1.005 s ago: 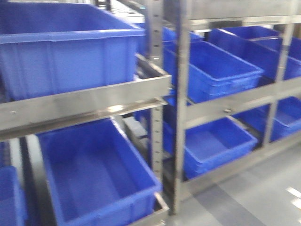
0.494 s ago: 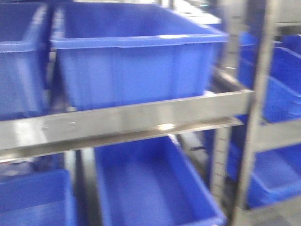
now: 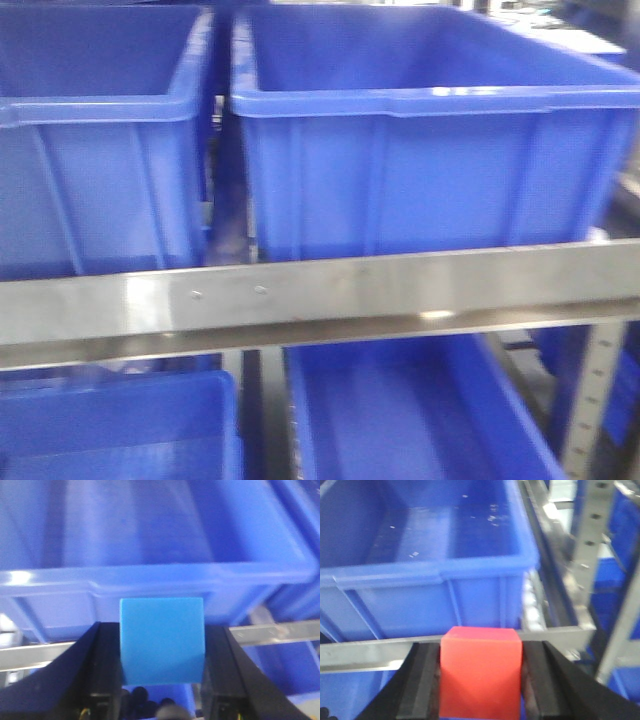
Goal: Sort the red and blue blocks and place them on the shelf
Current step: 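Drive up to the shelf, bringing both held cubes over two blue bins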
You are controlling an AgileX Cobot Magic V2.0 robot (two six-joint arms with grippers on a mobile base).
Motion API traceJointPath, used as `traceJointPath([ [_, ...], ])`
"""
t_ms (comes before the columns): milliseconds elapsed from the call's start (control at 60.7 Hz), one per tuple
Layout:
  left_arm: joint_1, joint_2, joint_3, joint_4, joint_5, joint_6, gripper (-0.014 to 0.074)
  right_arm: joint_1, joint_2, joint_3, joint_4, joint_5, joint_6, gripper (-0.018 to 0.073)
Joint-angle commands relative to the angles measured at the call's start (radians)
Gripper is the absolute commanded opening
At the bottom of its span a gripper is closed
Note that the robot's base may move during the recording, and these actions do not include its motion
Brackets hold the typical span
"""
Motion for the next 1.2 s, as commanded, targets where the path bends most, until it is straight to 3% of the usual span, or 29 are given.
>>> traceJointPath([
  [0,0.001,-0.003,-0.030,0.002,-0.081,-0.001,0.0127,-0.007,0.001,-0.030,-0.009,-0.094,-0.001,0.0060],
  [1186,0.001,-0.003,-0.030,0.002,-0.081,-0.001,0.0127,-0.007,0.001,-0.030,-0.009,-0.094,-0.001,0.0060],
])
